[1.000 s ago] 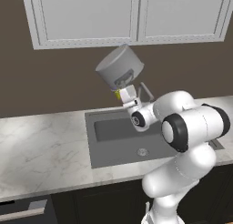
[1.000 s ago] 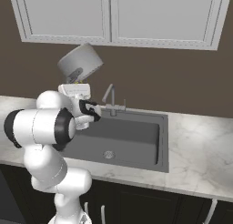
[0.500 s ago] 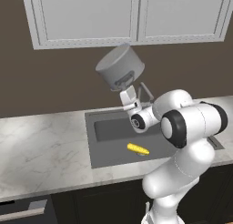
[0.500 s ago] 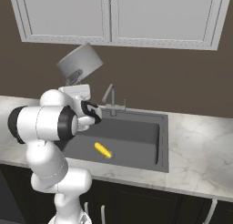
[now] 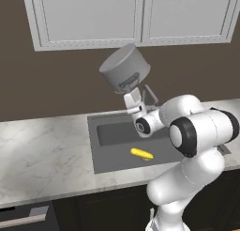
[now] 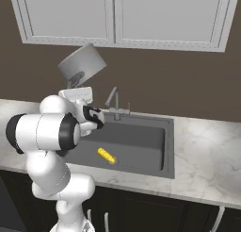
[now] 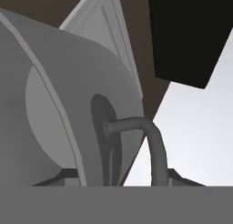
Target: Dump the corn from the pot into the sink. Then turn on the water and wash the corn. Then turn off the water and put the corn back in the pot.
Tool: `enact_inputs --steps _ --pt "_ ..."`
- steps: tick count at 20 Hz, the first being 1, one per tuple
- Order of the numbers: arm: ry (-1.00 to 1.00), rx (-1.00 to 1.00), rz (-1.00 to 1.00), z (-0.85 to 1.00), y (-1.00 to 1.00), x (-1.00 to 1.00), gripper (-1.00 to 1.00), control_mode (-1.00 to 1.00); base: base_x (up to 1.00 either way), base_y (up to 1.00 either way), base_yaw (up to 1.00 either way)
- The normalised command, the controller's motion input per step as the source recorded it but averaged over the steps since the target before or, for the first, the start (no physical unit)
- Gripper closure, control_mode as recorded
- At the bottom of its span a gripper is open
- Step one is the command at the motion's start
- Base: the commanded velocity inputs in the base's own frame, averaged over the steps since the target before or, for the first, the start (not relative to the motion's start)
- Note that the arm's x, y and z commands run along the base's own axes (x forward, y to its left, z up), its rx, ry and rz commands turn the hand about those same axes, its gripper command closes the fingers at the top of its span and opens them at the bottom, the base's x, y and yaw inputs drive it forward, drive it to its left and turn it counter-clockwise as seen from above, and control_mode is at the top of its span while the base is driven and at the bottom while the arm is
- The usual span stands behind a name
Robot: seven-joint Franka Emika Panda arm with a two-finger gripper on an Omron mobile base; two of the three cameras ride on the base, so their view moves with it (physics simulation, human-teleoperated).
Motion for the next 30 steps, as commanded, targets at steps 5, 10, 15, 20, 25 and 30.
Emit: enact_inputs --steps 5,10,15,20,25,30 --pt "-0.02 -0.05 0.0 0.01 0.0 -0.26 1.0 -1.0 0.0 0.0 0.0" --pt "0.02 -0.19 0.0 0.09 0.03 -0.12 1.0 -1.0 0.0 0.0 0.0" --pt "0.05 -0.21 0.0 0.06 0.0 0.0 1.0 -1.0 0.0 0.0 0.0" --pt "0.04 -0.23 -0.01 0.0 0.0 0.0 1.0 -1.0 0.0 0.0 0.0" --pt "0.0 -0.21 -0.01 0.0 0.0 0.0 1.0 -1.0 0.0 0.0 0.0" --pt "0.0 -0.22 -0.01 0.0 0.05 0.0 1.0 -1.0 0.0 0.0 0.0"
